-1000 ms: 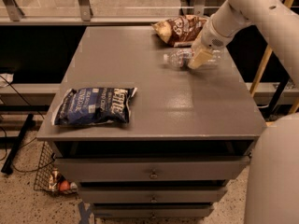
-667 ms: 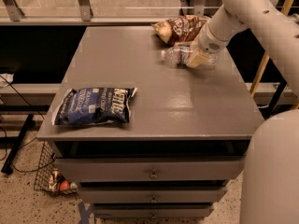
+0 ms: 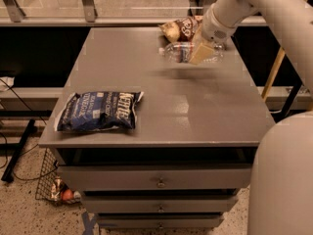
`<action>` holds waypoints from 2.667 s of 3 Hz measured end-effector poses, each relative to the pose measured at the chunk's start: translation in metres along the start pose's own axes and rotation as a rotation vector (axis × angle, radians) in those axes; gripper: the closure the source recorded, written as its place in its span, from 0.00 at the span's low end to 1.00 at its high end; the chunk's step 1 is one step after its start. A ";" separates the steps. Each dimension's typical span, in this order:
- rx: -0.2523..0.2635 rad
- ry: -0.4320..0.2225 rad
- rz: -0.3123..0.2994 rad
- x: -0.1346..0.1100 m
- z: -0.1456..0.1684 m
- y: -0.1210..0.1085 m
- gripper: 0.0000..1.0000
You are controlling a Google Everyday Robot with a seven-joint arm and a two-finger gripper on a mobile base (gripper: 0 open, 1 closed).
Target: Move water bottle near blue chip bag
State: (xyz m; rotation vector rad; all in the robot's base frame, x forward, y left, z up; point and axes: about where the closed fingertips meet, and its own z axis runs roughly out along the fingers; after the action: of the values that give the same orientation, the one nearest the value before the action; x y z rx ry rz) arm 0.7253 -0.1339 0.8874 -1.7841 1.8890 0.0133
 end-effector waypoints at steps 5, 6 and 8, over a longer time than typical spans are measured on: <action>-0.234 -0.094 0.067 -0.083 -0.007 0.075 1.00; -0.304 -0.098 0.105 -0.095 0.012 0.087 1.00; -0.361 0.003 0.095 -0.120 0.043 0.116 1.00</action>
Offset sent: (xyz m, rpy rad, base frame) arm -0.1307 0.0854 0.0567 0.0829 0.2146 0.0406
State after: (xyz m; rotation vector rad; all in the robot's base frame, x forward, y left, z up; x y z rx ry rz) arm 0.6311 0.0069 0.8555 -1.9171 2.0733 0.4099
